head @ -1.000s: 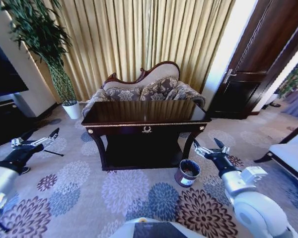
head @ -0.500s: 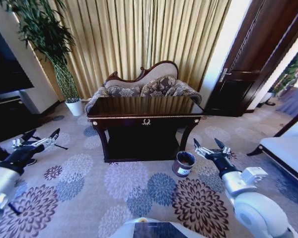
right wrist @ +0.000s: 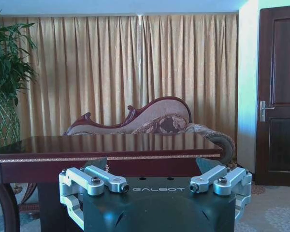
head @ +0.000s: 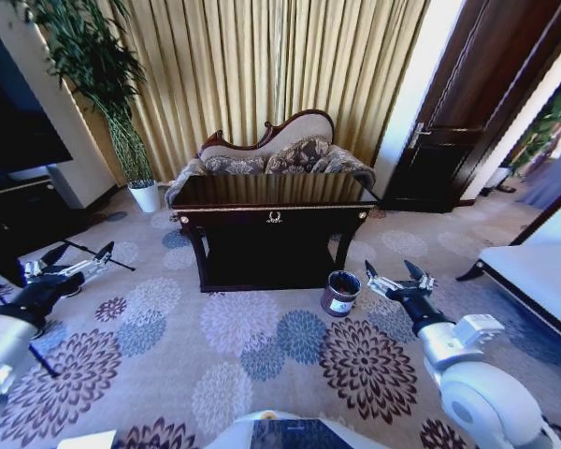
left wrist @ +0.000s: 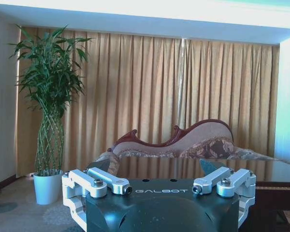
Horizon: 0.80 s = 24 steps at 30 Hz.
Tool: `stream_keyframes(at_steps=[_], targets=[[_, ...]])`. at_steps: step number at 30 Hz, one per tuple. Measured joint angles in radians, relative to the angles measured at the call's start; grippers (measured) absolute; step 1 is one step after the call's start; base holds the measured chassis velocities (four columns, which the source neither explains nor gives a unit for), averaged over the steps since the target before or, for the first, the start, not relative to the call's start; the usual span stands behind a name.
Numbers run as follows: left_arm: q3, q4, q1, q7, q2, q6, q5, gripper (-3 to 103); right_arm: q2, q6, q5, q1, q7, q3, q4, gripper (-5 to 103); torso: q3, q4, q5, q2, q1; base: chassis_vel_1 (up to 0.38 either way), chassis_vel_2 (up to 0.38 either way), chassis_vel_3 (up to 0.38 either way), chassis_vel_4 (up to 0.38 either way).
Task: Move to the front of the table and place the trash on the table into the trash bin.
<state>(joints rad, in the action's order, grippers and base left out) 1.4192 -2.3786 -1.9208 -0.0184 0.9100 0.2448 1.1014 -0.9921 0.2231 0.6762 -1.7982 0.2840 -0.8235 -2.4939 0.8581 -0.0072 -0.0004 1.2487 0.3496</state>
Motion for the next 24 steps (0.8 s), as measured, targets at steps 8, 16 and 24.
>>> stream_keyframes(at_steps=[8, 16, 24], targets=[[-0.001, 0.001, 0.000, -0.002, 0.001, 0.000, 0.000, 100, 0.004, -0.011, -0.008, -0.003, 0.000, -0.001, 0.008, 100, 0.000, -0.0006, 0.0005, 0.000, 0.000, 0.169, -0.190, -0.180, 0.175], [-0.002, 0.001, 0.002, -0.002, 0.001, 0.000, 0.000, 100, 0.005, -0.014, -0.008, 0.002, -0.001, 0.001, 0.011, 100, 0.000, -0.0003, 0.0005, 0.000, 0.000, 0.162, -0.184, -0.154, 0.183], [-0.004, -0.003, 0.002, -0.002, 0.008, -0.001, 0.000, 100, 0.003, -0.015, -0.013, 0.003, -0.001, 0.003, 0.022, 100, 0.000, -0.0001, 0.0000, 0.000, 0.000, 0.050, -0.037, -0.057, 0.028]])
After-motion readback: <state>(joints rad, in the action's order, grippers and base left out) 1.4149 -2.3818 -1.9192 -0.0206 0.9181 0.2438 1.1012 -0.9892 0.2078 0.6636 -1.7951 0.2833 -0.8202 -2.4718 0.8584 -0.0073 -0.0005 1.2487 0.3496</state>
